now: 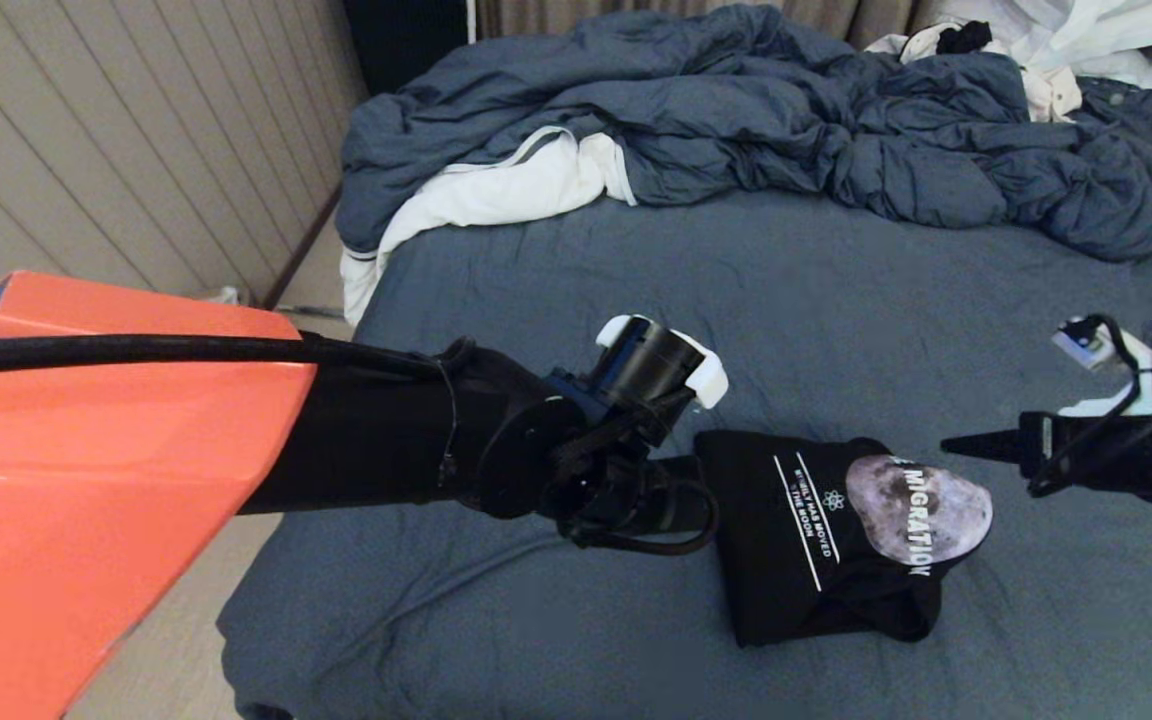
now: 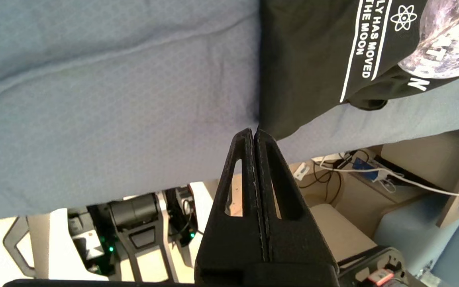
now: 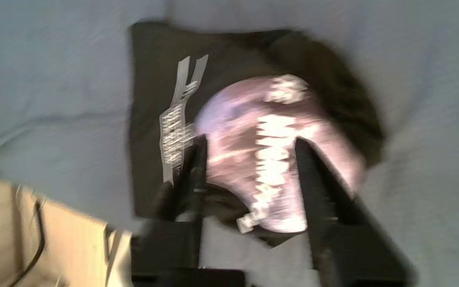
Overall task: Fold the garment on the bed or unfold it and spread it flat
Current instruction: Fold the black T-shirt
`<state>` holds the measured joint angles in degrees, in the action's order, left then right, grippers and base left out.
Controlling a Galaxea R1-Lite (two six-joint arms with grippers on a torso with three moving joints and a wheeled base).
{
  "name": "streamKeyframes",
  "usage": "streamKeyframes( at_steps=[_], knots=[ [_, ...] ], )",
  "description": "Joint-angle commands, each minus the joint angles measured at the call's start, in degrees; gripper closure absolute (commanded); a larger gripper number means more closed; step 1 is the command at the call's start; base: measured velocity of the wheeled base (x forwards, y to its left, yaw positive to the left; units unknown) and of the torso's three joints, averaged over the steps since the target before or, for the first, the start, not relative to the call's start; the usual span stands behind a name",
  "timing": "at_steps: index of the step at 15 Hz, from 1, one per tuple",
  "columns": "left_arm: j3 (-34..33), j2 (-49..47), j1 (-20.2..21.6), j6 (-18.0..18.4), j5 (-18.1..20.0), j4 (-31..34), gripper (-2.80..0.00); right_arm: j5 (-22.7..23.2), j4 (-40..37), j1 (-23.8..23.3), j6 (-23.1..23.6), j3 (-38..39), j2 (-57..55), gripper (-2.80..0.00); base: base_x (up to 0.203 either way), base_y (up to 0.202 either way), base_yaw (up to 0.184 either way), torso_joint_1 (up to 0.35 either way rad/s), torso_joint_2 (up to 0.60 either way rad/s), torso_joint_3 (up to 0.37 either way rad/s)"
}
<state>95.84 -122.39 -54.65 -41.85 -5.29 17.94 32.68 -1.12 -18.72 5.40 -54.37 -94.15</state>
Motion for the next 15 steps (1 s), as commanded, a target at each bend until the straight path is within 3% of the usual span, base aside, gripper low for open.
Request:
streamKeyframes(
  at_steps=[1,5,10,15],
  knots=[
    [-0.6,1.5,0.1,-0.4,-0.1,0.4,0.0,0.2,-1.1,3.8,-0.3,-0.9,0.7,0.0,0.0,0.0,0.0,0.0,0.0,0.0],
    [0.3,2.2,0.0,1.3,-0.2,2.3,0.0,-0.4,-1.8,9.9,-7.6,-5.2,-1.3,0.0,0.0,0.0,0.0,0.0,0.0,0.0],
    [1.4,-3.0,0.0,1.3,0.0,1.9,0.0,-4.7,-2.6,12.6,-7.8,-4.8,-8.2,0.0,0.0,0.0,0.0,0.0,0.0,0.0],
    [9.7,-10.5,-1.1,3.3,0.4,2.1,0.0,-8.2,-2.5,12.4,-7.7,-8.5,-12.0,0.0,0.0,0.0,0.0,0.0,0.0,0.0]
  ],
)
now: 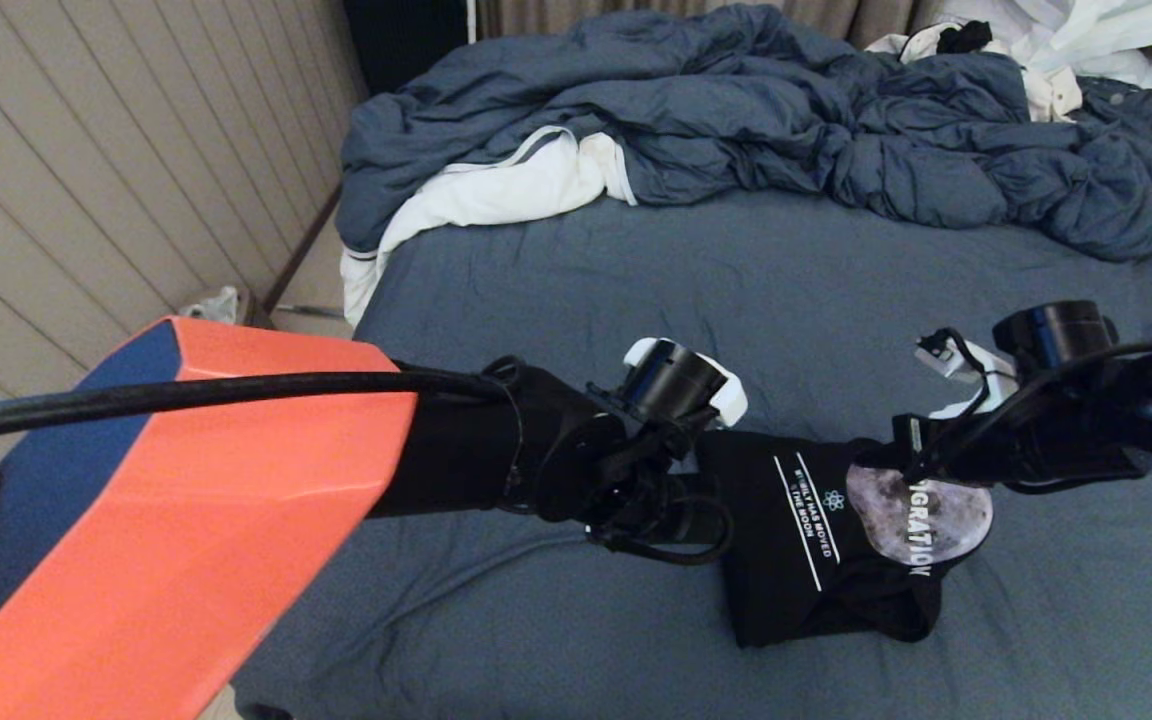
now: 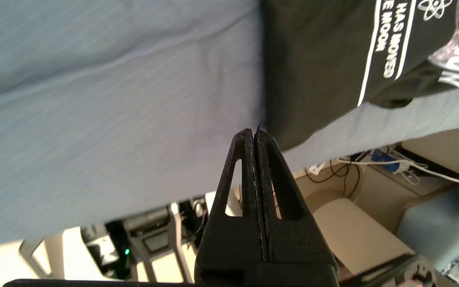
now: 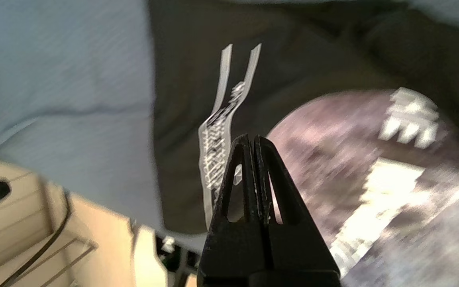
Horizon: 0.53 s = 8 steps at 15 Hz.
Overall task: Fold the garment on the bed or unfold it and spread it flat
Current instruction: Fold the black T-shirt
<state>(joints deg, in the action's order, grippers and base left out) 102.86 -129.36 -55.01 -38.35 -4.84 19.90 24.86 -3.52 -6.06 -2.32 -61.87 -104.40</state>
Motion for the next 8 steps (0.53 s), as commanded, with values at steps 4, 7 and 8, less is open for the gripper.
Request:
streamKeyframes(
  at_steps=[4,7,8],
  knots=[
    [7.6,-5.8,-5.6,0.0,0.3,1.0,0.0,-0.8,-0.6,-2.5,1.1,1.6,2.1,0.0,0.0,0.0,0.0,0.0,0.0,0.0],
    [7.7,-6.4,-7.6,0.8,2.5,-1.1,0.0,-0.7,-0.6,-2.8,3.5,9.5,7.5,0.0,0.0,0.0,0.0,0.0,0.0,0.0],
    [7.7,-7.5,-7.6,1.2,2.6,-2.2,0.0,-0.6,-0.5,-3.3,4.7,12.5,8.6,0.0,0.0,0.0,0.0,0.0,0.0,0.0]
  ],
)
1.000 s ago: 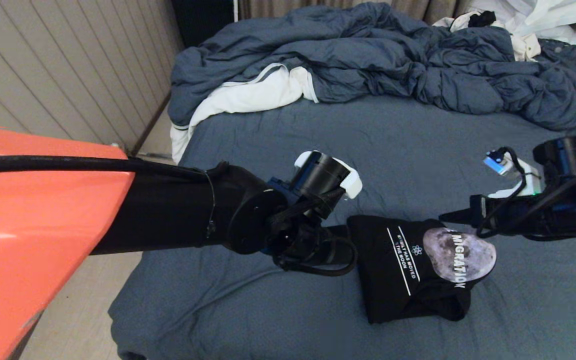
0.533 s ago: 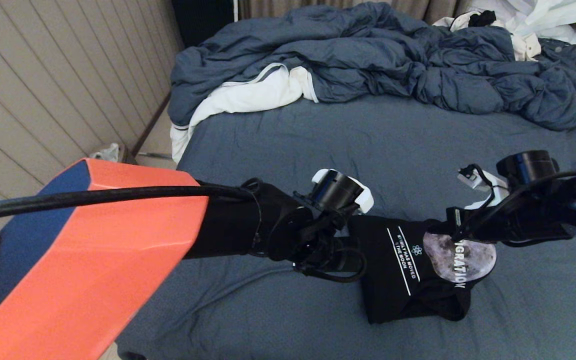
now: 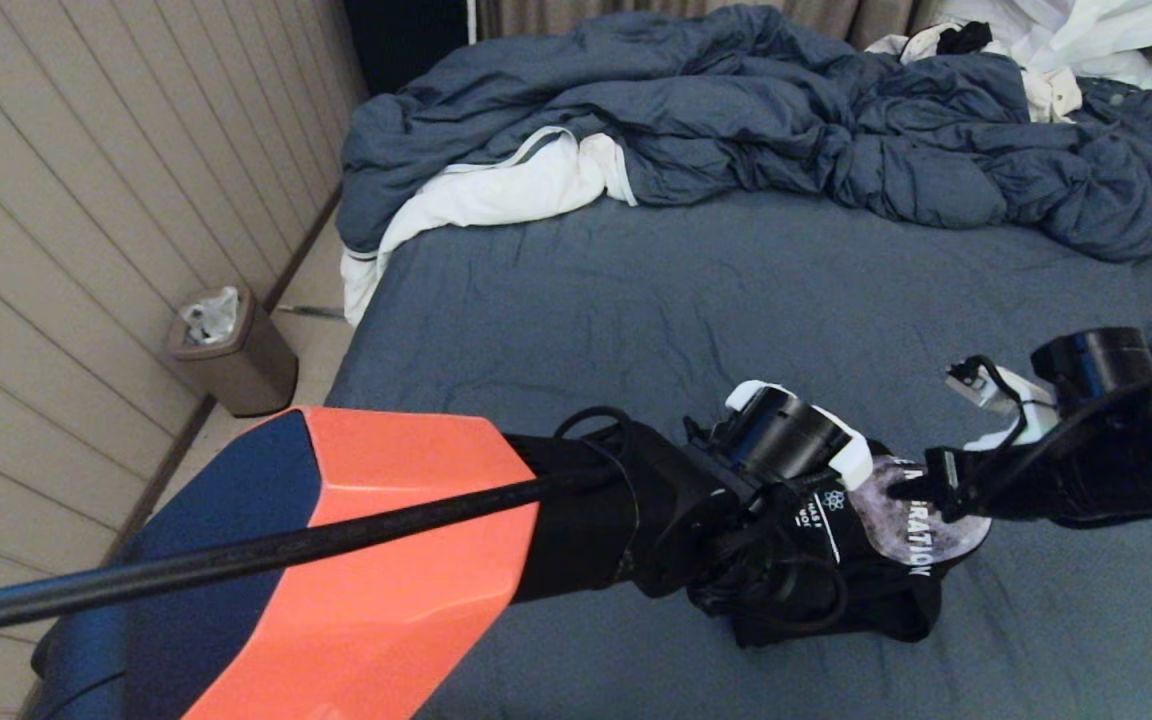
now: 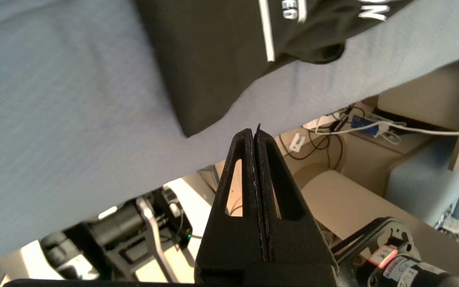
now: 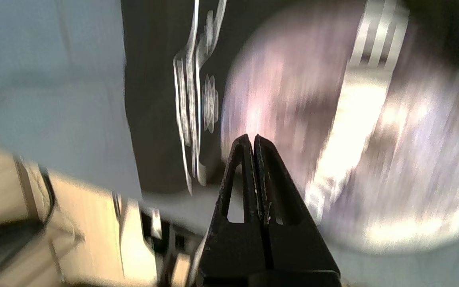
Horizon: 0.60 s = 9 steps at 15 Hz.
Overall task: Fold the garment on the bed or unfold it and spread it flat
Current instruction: Fold the black T-shirt
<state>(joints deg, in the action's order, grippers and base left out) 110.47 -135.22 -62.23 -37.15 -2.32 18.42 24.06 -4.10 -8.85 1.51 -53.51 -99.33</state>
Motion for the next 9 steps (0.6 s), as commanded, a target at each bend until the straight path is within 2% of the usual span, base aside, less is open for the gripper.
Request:
streamKeyframes(
  at_steps=[1,3,6,8,9],
  knots=[
    [0.1,-2.7,-0.3,0.9,0.1,-3.1,0.0,0.2,0.3,-1.3,2.6,6.7,4.0,0.0,0.0,0.0,0.0,0.0,0.0,0.0],
    [0.1,-4.0,0.0,1.5,-0.4,-5.7,0.0,0.3,0.5,-3.2,4.7,9.1,3.3,0.0,0.0,0.0,0.0,0.0,0.0,0.0],
    [-0.1,-4.8,1.1,1.3,-1.2,-6.0,0.0,0.4,1.3,-3.5,5.5,9.4,-0.1,0.0,0.0,0.0,0.0,0.0,0.0,0.0],
    [0.0,-4.9,2.5,0.5,-1.2,-6.0,0.0,0.6,1.7,-3.3,4.8,8.7,0.6,0.0,0.0,0.0,0.0,0.0,0.0,0.0],
    [-0.1,-4.9,3.3,-1.0,-1.2,-5.3,0.0,0.8,1.6,-3.0,4.7,8.2,1.2,0.0,0.0,0.0,0.0,0.0,0.0,0.0]
  ],
)
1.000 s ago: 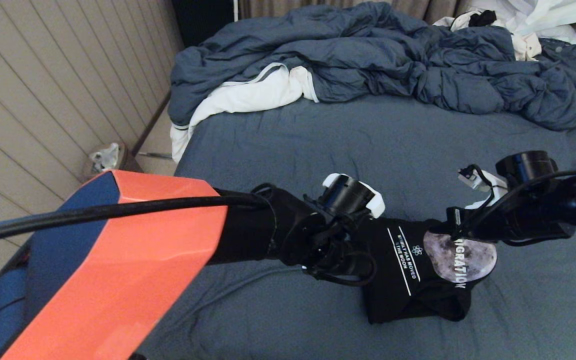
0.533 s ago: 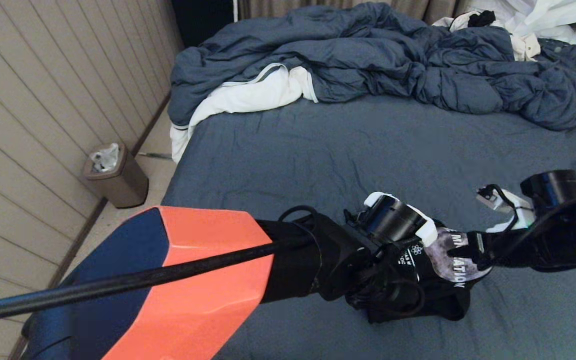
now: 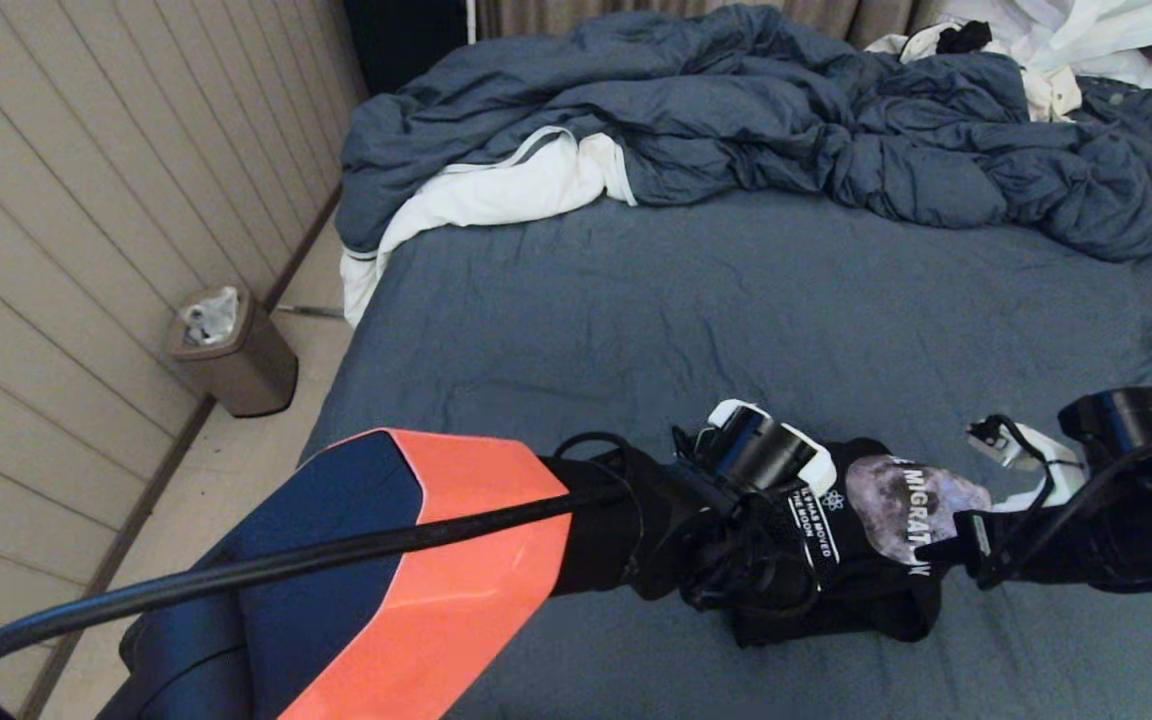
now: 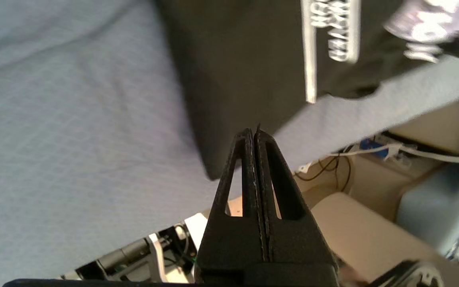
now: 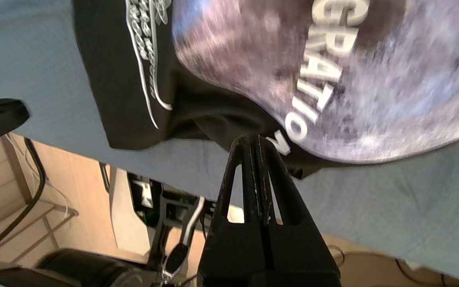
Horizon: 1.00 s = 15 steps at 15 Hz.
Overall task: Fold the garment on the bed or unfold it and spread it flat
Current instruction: Fold the black T-shirt
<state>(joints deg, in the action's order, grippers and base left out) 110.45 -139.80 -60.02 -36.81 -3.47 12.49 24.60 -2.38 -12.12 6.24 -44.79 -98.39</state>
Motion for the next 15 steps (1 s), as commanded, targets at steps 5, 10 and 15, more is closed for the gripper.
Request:
streamKeyframes(
  at_steps=[5,10,15],
  knots=[
    [0.1,2.5,8.0,-12.7,9.5,8.0,0.0,0.3,-2.6,0.5,-5.8,-8.6,5.7,0.0,0.0,0.0,0.0,0.0,0.0,0.0],
    [0.2,-1.5,10.1,-15.0,14.8,4.6,-2.8,0.0,-9.7,1.6,-10.6,-15.5,5.2,0.0,0.0,0.0,0.0,0.0,0.0,0.0],
    [0.4,-3.6,7.8,-11.4,12.0,-1.4,-2.8,-0.2,-9.2,2.9,-10.9,-15.9,5.9,0.0,0.0,0.0,0.0,0.0,0.0,0.0]
  ],
)
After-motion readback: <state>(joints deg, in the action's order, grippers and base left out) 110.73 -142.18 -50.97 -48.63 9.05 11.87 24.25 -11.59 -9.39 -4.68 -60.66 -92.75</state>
